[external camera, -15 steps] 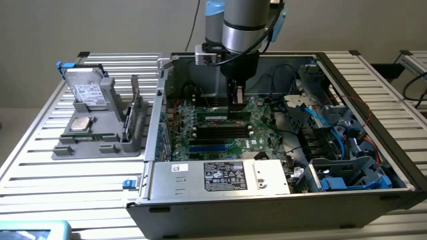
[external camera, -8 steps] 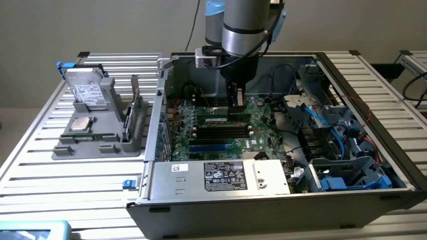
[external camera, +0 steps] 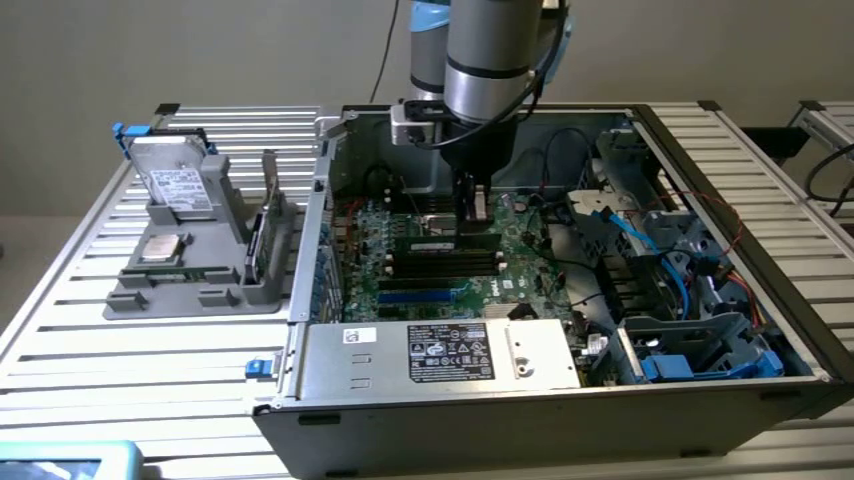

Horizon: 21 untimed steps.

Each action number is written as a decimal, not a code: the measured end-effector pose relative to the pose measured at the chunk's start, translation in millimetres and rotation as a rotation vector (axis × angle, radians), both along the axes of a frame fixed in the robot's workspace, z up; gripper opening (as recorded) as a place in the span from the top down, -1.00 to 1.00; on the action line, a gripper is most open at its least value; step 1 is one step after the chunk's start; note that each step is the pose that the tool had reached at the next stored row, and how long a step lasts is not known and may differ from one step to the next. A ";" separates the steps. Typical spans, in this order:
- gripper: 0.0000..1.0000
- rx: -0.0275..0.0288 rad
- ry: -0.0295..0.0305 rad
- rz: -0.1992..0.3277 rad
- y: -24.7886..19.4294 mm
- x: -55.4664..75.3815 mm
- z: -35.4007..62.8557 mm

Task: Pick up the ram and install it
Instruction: 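Insert the ram into the slot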

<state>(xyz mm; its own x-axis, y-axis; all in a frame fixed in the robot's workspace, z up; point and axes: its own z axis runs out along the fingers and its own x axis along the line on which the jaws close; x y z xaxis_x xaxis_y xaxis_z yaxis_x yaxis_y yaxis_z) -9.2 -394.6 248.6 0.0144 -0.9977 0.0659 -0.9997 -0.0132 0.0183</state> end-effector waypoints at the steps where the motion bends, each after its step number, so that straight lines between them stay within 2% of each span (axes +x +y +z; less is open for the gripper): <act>1: 0.73 -0.0001 0.0000 0.001 -0.2 0.0 -0.2; 8: 0.73 -0.0002 0.0000 0.001 -6.0 0.3 -1.3; 16: 0.73 -0.0003 -0.0001 -0.002 -5.4 0.4 -4.3; 21: 0.73 -0.0002 -0.0033 -0.012 -3.5 0.3 -6.4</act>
